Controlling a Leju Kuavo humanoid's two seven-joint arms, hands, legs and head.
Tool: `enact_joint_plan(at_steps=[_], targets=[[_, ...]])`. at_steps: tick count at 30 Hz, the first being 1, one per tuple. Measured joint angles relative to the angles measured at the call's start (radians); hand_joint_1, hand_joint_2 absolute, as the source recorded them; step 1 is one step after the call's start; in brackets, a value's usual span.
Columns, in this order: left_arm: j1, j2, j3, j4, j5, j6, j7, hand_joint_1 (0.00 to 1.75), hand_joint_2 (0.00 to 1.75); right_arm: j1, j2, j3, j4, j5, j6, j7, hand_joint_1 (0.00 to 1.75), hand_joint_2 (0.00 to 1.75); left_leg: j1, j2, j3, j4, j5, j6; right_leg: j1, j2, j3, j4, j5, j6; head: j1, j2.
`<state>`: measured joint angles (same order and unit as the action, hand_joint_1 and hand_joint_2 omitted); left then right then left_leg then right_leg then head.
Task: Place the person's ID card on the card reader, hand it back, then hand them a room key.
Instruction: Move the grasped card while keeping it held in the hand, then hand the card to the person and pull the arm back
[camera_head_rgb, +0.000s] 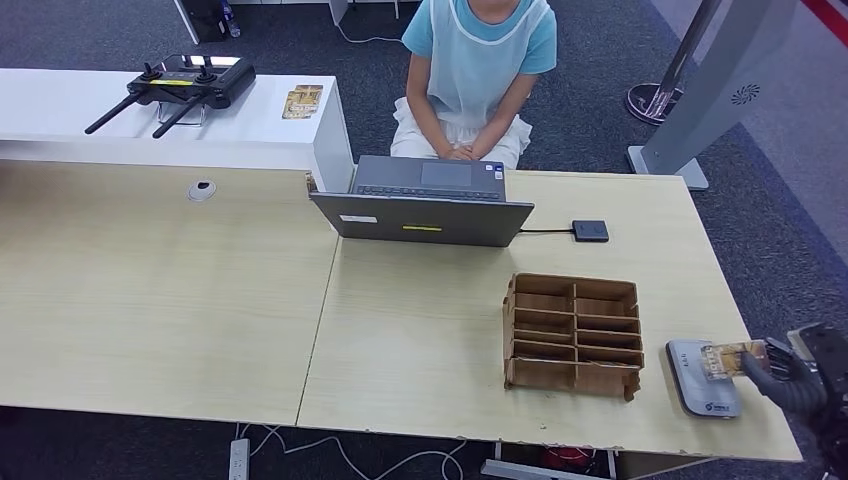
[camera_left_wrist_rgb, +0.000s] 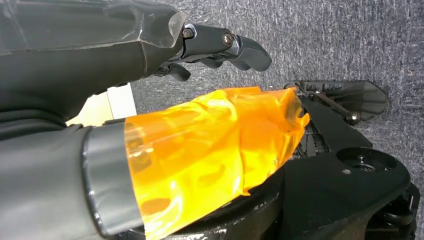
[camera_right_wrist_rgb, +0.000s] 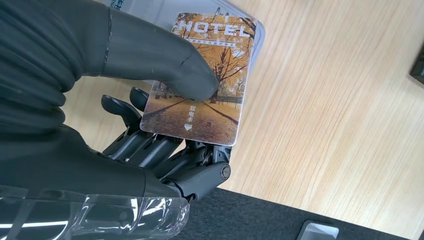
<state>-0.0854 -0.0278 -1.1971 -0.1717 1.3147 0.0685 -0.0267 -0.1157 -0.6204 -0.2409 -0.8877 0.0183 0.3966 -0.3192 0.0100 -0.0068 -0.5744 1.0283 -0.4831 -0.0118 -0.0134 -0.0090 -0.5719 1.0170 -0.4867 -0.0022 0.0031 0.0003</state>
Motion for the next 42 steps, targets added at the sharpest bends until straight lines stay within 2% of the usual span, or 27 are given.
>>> enact_joint_plan(at_steps=[42], targets=[[-0.006, 0.005, -0.028, 0.0, 0.011, -0.005, -0.007, 0.0, 0.0, -0.042, 0.005, 0.061, 0.088, 0.064, -0.001, -0.002, 1.75, 1.75, 0.0, 0.0, 0.0, 0.0, 0.0, 0.0, 0.0, 0.0, 0.0, 0.0, 0.0, 0.0, 0.0, 0.0]])
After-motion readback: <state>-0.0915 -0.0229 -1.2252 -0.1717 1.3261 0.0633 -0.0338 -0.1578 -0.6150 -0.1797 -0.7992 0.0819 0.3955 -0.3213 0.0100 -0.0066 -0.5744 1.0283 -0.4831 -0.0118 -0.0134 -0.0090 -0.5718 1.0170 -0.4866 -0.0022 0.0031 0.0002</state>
